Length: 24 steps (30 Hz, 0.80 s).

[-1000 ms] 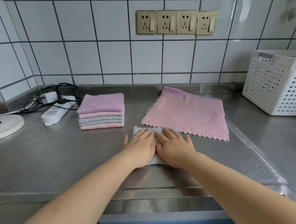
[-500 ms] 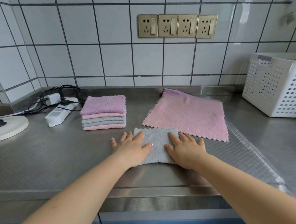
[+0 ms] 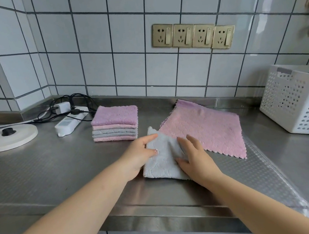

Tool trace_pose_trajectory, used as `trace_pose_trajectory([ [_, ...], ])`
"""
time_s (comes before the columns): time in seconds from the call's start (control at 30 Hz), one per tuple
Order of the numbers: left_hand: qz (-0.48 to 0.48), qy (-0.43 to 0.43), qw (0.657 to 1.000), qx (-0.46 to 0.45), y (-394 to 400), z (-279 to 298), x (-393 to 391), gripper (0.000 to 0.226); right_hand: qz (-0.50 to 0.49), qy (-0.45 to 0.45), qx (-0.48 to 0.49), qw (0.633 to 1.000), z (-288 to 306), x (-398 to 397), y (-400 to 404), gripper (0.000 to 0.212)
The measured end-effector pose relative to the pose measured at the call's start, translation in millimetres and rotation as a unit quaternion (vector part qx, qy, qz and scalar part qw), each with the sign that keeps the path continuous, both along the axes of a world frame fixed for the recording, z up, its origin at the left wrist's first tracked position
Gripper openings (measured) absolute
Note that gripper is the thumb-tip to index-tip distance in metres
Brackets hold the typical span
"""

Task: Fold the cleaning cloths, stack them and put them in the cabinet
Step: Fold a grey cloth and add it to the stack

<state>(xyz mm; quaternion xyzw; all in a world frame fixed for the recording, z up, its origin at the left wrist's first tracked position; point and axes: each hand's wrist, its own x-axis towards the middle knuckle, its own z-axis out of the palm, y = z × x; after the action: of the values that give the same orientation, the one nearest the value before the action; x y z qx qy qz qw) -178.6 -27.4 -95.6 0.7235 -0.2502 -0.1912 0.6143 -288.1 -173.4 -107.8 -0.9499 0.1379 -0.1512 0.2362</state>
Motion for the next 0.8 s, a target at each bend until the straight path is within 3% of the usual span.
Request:
trace_pose_trajectory([
  [0.1, 0.011, 0.003, 0.998, -0.061, 9, 12, 10, 0.059, -0.012, -0.065, 0.111, 0.992, 8, 13, 2, 0.067],
  [0.23, 0.007, 0.025, 0.994, -0.103, 26, 32, 37, 0.057, 0.017, -0.119, 0.313, 0.942, 27, 43, 19, 0.072],
  [0.4, 0.063, -0.068, 0.996, 0.006, 47, 53, 92, 0.058, 0.029, -0.141, 0.374, 0.916, 55, 99, 29, 0.035],
  [0.47, 0.036, -0.082, 0.995, 0.045, 55, 61, 112, 0.062, 0.013, -0.137, 0.381, 0.914, 67, 126, 31, 0.027],
  [0.53, 0.026, -0.091, 0.993, 0.074, 61, 72, 128, 0.054, 0.009, -0.132, 0.367, 0.921, 77, 150, 32, 0.031],
  [0.8, 0.137, -0.172, 0.962, 0.159, 72, 76, 184, 0.042, 0.023, -0.063, 0.27, 0.961, 85, 225, 43, 0.057],
])
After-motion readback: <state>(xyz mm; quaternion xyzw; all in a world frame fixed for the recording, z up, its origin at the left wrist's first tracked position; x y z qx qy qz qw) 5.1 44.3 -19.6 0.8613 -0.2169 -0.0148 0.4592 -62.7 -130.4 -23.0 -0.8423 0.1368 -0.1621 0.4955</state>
